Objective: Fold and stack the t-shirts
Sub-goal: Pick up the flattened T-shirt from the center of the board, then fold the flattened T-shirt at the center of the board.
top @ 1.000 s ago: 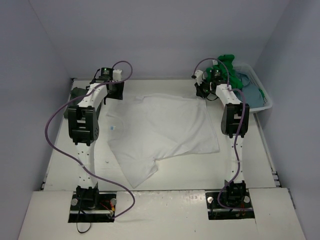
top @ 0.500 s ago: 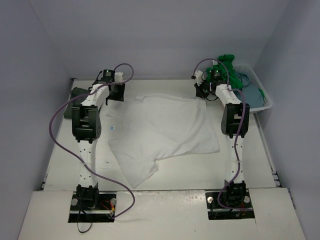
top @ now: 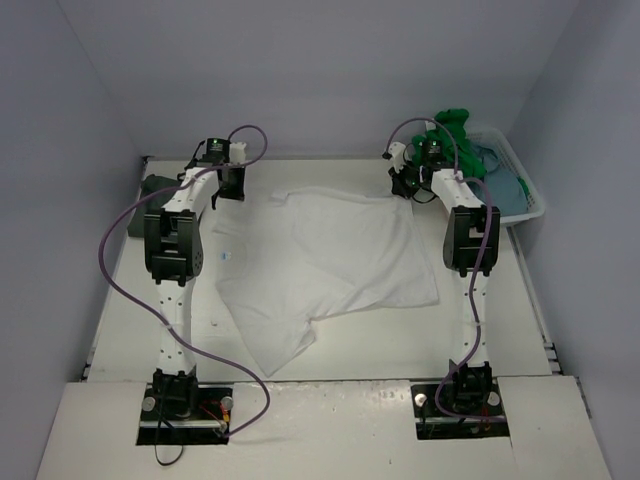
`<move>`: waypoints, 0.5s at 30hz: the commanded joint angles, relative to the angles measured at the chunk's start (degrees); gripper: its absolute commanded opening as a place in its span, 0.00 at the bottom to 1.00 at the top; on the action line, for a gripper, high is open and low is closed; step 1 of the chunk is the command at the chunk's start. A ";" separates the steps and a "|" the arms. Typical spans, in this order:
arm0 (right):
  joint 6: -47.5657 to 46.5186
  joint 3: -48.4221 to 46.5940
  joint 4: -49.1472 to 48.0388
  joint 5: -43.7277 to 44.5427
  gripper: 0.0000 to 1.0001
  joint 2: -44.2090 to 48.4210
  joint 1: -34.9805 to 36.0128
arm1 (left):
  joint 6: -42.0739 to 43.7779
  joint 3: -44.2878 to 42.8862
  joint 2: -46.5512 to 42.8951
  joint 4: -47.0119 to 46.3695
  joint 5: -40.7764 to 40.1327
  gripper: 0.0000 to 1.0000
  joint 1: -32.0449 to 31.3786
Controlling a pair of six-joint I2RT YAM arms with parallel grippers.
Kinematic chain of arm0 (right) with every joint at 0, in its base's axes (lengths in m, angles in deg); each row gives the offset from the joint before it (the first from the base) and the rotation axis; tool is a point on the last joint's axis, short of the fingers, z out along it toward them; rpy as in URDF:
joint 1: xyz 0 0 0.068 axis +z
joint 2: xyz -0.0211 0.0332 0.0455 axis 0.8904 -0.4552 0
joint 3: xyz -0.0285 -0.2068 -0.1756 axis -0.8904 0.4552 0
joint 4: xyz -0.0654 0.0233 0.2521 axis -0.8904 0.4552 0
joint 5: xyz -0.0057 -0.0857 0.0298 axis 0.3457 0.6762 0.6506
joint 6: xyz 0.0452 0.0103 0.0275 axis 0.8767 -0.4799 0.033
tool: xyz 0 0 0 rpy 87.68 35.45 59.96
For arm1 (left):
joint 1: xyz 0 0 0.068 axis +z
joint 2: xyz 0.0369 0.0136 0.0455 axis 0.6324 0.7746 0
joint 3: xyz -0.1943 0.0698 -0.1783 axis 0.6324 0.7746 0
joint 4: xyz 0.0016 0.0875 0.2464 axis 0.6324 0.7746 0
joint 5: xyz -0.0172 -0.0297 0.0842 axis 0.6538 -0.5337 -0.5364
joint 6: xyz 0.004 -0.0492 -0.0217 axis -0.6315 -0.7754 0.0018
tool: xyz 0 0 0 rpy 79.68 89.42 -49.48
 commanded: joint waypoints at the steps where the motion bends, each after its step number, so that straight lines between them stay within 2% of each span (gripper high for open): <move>1: -0.45 2.66 4.66 0.68 0.00 3.64 0.42 | -0.95 -1.71 -4.43 -0.73 1.98 0.01 0.36; 9: -1.95 6.88 2.82 3.49 0.00 10.30 0.68 | -2.08 0.31 -9.44 0.41 4.26 0.00 1.59; 15: -2.13 13.48 -7.10 5.95 0.00 14.10 1.12 | -2.88 2.59 -11.90 0.24 6.46 0.00 2.47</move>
